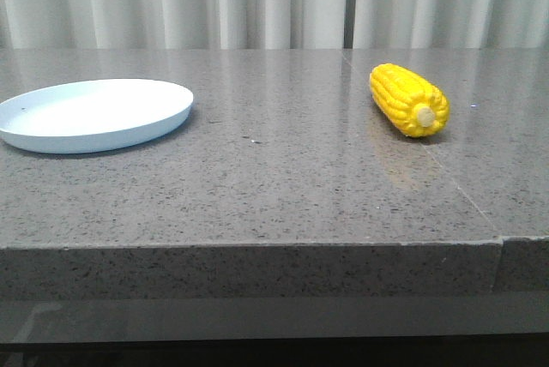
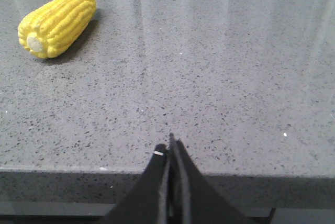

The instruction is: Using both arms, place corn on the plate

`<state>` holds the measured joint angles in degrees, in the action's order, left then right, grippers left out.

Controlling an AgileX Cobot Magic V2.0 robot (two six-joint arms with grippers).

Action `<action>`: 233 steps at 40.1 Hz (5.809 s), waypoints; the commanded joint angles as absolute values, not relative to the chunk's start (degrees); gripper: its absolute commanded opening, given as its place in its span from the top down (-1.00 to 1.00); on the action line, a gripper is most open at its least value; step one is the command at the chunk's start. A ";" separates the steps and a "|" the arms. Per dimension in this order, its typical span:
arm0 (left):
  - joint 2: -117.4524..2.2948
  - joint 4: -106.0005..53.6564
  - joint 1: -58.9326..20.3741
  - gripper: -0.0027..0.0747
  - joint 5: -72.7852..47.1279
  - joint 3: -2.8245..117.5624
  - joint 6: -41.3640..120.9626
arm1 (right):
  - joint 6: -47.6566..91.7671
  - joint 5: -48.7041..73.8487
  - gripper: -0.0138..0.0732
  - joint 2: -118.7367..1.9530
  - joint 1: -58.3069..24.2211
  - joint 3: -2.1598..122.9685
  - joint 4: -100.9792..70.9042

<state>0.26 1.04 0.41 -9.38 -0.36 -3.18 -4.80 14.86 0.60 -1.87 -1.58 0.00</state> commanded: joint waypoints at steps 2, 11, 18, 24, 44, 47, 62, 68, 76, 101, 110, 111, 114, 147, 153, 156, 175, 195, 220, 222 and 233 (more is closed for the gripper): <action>1.26 0.73 0.54 0.98 -4.11 -0.40 -3.21 | -4.25 10.13 0.89 0.95 -1.41 -0.60 0.91; 1.26 0.73 0.54 0.98 -4.11 -0.40 -3.21 | -4.25 10.13 0.89 0.95 -1.41 -0.60 0.91; 1.26 0.73 0.54 0.98 -4.11 -0.40 -3.21 | -4.25 10.13 0.89 0.95 -1.41 -0.60 0.91; 1.26 0.73 0.54 0.98 -4.11 -0.40 -3.21 | -4.25 10.08 0.89 0.95 -1.41 -0.60 0.91; 1.26 0.73 0.54 0.98 -3.30 -0.40 -3.21 | -4.25 8.82 0.89 0.95 -1.41 -0.60 0.91; 1.26 0.73 0.54 0.98 -1.07 -0.40 -3.21 | -4.25 7.47 0.89 0.95 -1.41 -0.60 0.91; 1.15 0.73 0.54 0.98 9.19 7.46 -3.21 | -4.25 8.16 0.89 0.82 -1.41 10.00 0.91; -2.18 0.73 0.54 0.98 0.00 16.17 -3.21 | -4.25 15.89 0.89 -2.31 -1.41 19.85 0.91; -14.20 0.73 0.54 0.98 -10.28 25.37 -3.21 | -4.25 19.42 0.89 -13.96 -1.41 30.38 0.86; -20.45 0.98 0.54 -0.23 -9.01 27.63 -3.21 | -4.25 19.61 -0.29 -21.07 -1.41 33.09 0.86; -20.45 0.98 0.54 -0.75 -9.01 27.63 -3.21 | -4.25 19.56 -0.77 -21.07 -1.41 33.09 0.86; -20.45 0.98 0.54 -0.75 -9.01 27.63 -3.21 | -4.25 19.56 -0.77 -21.07 -1.41 33.09 0.86; -20.45 0.98 0.54 -0.74 -8.85 27.63 -3.21 | -4.25 19.56 -0.77 -21.07 -1.41 33.09 0.86; -62.69 -0.95 -5.85 -0.67 -37.27 58.34 -3.17 | -4.25 19.56 -0.77 -21.07 -1.41 33.09 0.86; -72.53 -2.92 -7.49 -0.67 -45.43 65.48 -3.17 | -4.25 19.56 -0.77 -21.07 -1.41 33.09 0.86; -77.34 -3.04 -8.26 -0.67 -47.55 67.94 -3.17 | -4.25 19.56 -0.77 -21.07 -1.41 33.09 0.86; -93.33 -5.05 -8.27 -0.53 -48.65 74.29 -3.79 | -4.25 19.56 -0.77 -21.07 -1.41 33.09 0.86; -94.18 -5.96 -8.27 0.61 -47.68 74.29 -3.79 | -4.25 19.56 -0.77 -21.07 -1.41 33.09 0.86; -90.07 -9.21 -8.27 0.98 -45.66 76.38 -3.79 | -4.25 19.56 -0.77 -21.07 -1.41 33.09 0.86; -89.24 -10.03 -8.27 0.98 -45.78 77.41 -3.79 | -4.25 19.56 -0.77 -21.07 -1.41 33.09 0.86; -89.18 -16.61 -10.95 0.98 -49.35 84.67 -2.95 | -4.25 19.56 -0.77 -21.07 -1.41 33.09 0.86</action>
